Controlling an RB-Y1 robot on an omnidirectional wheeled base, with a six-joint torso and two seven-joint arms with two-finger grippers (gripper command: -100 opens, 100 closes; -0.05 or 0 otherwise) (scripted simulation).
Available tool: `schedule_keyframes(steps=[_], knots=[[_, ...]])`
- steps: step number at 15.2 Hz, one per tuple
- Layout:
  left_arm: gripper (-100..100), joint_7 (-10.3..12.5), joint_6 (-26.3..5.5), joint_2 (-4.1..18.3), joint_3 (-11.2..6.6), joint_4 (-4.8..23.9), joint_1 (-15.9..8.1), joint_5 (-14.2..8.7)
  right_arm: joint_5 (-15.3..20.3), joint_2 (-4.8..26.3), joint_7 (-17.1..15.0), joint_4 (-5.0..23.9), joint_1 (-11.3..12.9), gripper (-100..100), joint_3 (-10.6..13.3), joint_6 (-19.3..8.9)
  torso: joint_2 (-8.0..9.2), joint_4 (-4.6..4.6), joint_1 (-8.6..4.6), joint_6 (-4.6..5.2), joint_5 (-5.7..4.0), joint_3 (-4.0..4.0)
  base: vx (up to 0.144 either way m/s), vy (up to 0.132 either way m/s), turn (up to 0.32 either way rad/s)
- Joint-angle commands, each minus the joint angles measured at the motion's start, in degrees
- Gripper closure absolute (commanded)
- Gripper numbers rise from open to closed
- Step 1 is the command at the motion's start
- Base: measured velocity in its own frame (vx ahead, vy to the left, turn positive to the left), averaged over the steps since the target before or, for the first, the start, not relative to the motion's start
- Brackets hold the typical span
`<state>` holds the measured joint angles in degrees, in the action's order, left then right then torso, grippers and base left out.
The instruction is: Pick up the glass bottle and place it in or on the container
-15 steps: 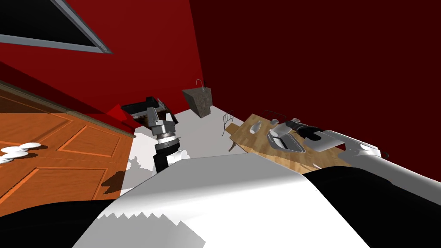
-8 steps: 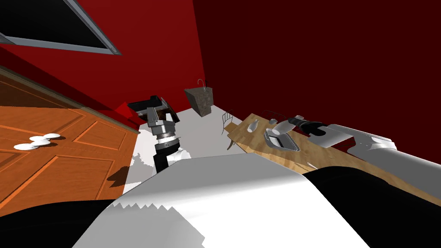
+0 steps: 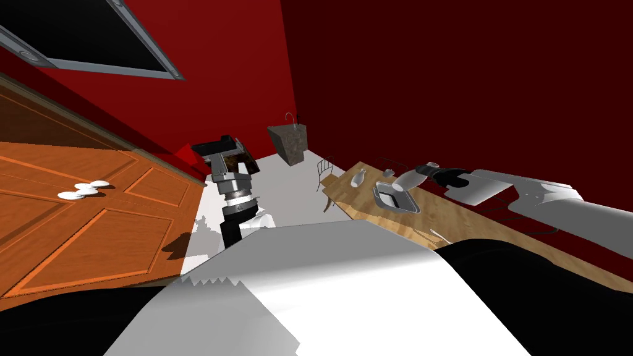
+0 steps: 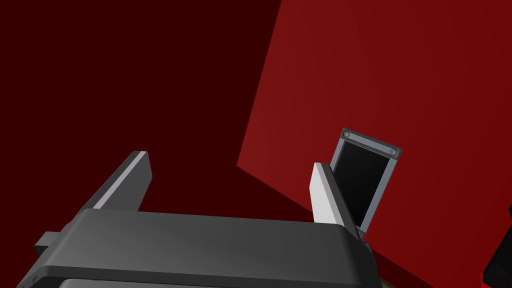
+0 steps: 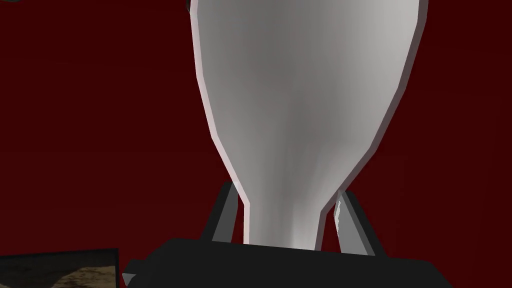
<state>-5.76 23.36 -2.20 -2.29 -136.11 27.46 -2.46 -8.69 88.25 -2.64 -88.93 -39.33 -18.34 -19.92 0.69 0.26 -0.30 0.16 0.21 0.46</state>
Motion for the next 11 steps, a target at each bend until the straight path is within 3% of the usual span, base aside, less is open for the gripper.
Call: schedule_keyframes(steps=[1, 3, 4, 8, 11], knots=[[0, 0.0, 0.0, 0.0, 0.0, 0.0, 0.0, 0.0, -1.05, 1.64, -0.84, -0.15, -0.64, 100, 0.13, -1.06, 0.0, 0.0, 0.0, 0.0, 0.0, 0.0, -0.1, -0.103, 0.04], [0, 0.0, 0.0, 0.0, 0.0, 0.0, 0.0, 0.0, -0.98, 1.56, -0.73, -0.09, -0.58, 100, 0.17, -0.88, -0.1, -0.01, 0.07, 0.0, 0.02, -0.05, -0.07, -0.078, 0.026], [0, 0.0, 0.0, 0.0, 0.0, 0.0, 0.01, 0.0, -1.1, 1.74, -0.86, -0.09, -0.65, -100, 0.18, -1.06, -0.19, -0.03, 0.18, 0.0, 0.02, -0.1, -0.02, -0.024, 0.001], [0, 0.0, 0.0, -0.01, 0.01, 0.0, 0.02, 0.0, -1.09, 1.71, -0.86, -0.07, -0.66, -100, 0.18, -1.08, -0.48, -0.1, 0.49, -0.02, 0.1, -0.27, -0.004, -0.005, -0.001], [0, 0.0, 0.0, -0.01, 0.0, -0.01, 0.01, 0.0, -4.69, 6.99, -2.57, -1.61, -2.61, -100, -1.55, -3.57, -0.43, -0.07, 0.52, -0.12, 0.19, -0.24, -0.042, -0.046, -0.022]])
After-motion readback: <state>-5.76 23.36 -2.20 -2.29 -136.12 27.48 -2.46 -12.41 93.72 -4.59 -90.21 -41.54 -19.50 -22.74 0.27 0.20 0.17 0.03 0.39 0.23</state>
